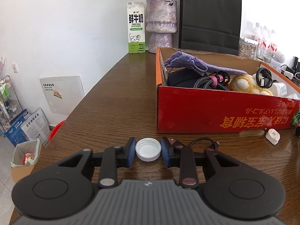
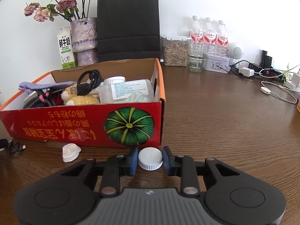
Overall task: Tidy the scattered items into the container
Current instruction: 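Close the right gripper on a white ribbed cap while the left grasps another white cap, then carry both white caps over the box and open both grippers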
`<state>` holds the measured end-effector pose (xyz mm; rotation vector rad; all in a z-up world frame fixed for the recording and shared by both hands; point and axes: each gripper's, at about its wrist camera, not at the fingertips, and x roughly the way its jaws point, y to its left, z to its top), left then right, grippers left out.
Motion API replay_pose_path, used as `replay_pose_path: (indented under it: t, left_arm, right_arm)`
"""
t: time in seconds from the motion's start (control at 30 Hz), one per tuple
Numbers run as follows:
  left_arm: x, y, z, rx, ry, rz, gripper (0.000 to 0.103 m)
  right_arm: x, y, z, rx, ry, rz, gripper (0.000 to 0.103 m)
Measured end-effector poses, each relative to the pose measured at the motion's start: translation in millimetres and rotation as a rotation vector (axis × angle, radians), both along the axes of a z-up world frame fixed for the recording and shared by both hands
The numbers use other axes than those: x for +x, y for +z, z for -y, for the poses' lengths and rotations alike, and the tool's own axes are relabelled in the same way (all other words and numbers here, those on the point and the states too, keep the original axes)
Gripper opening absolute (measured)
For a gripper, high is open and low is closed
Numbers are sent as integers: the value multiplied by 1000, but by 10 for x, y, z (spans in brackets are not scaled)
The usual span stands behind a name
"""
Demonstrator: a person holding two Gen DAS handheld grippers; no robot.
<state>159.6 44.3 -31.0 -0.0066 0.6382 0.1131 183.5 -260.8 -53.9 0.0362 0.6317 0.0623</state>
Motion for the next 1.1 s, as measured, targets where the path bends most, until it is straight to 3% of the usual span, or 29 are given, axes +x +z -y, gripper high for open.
replay_pose_path:
  t: [0.27, 0.47, 0.73, 0.9, 1.1]
  left_arm:
    - [1, -4, -3, -10, 6, 3, 29]
    - [-36, 8, -65, -46, 42, 27, 29]
    - [-305, 123, 1, -47, 30, 154, 29]
    - [-438, 386, 94, -78, -3, 258, 29]
    - [-255, 716, 447, -111, -35, 393, 29]
  right_arm:
    - [-33, 0, 19, 10, -3, 6, 27]
    - [-116, 40, 18, 11, 1, 60, 27]
    - [-300, 103, -31, 0, 27, 121, 27]
    - [-506, 259, -76, 27, 83, 204, 27]
    - [-383, 576, -289, 51, 143, 332, 27]
